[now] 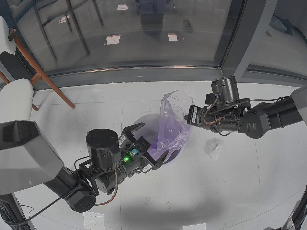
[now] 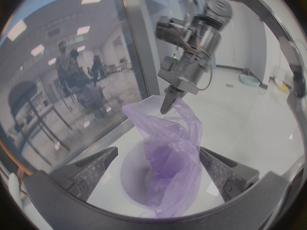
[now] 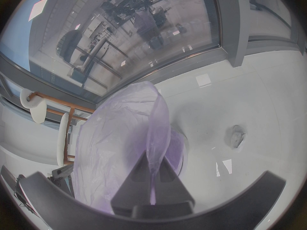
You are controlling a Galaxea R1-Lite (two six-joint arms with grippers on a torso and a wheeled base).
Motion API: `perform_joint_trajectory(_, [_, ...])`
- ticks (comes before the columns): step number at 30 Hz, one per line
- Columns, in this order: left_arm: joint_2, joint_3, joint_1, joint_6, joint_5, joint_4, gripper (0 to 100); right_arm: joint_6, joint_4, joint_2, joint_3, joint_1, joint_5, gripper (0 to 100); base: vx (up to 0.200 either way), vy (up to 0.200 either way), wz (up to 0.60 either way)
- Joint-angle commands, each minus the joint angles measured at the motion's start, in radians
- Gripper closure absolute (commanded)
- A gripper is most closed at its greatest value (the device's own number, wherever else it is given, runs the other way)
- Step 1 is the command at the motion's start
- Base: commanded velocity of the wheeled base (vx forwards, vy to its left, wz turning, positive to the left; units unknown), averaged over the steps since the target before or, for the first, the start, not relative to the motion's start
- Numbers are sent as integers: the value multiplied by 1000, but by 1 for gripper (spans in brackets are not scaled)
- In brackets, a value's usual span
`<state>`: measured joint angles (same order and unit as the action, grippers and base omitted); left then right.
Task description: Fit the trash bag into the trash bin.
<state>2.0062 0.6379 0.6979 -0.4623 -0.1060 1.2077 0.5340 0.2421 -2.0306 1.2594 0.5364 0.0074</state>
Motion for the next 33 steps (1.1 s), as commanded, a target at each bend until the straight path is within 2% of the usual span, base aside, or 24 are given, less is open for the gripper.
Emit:
perform_joint_trajectory(1, [-118, 92, 0, 162, 5, -215, 0, -20, 51, -3, -61, -1, 0, 100, 0, 0, 0])
perform_joint_trajectory(5, [-195, 166, 2, 337, 61, -464, 0, -26, 86, -5, -81, -1, -1, 100, 0, 0, 0])
perform_joint_trajectory(6, [-195, 166, 2, 337, 61, -464, 0, -26, 86, -5, -81, -1, -1, 100, 0, 0, 0])
perform_joint_trajectory(7, [-208, 178, -1, 410, 106, -527, 0, -25, 95, -3, -83, -1, -4, 100, 0, 0, 0])
perform_joint_trajectory(9, [-202, 197, -8, 475, 126, -537, 0, -26, 98, -2, -83, -1, -7, 100, 0, 0, 0])
perform_joint_trajectory(14, [-198, 217, -1, 564, 149, -534, 0, -25, 97, 4, -86, -1, -7, 100, 0, 0, 0])
perform_joint_trajectory(18, [-191, 198, 0, 587, 163, -536, 0, -25, 97, 4, -87, -1, -12, 100, 0, 0, 0])
perform_joint_trajectory(19, [-144, 166, 0, 588, 163, -517, 0, -25, 98, 3, -84, 2, -43, 100, 0, 0, 0])
perform_joint_trajectory(24, [-84, 151, 0, 610, 163, -474, 0, -23, 97, 6, -89, 4, -46, 100, 0, 0, 0])
perform_joint_trajectory(33, [49, 201, -31, 610, 160, -362, 0, -22, 98, 24, -90, 11, -46, 100, 0, 0, 0])
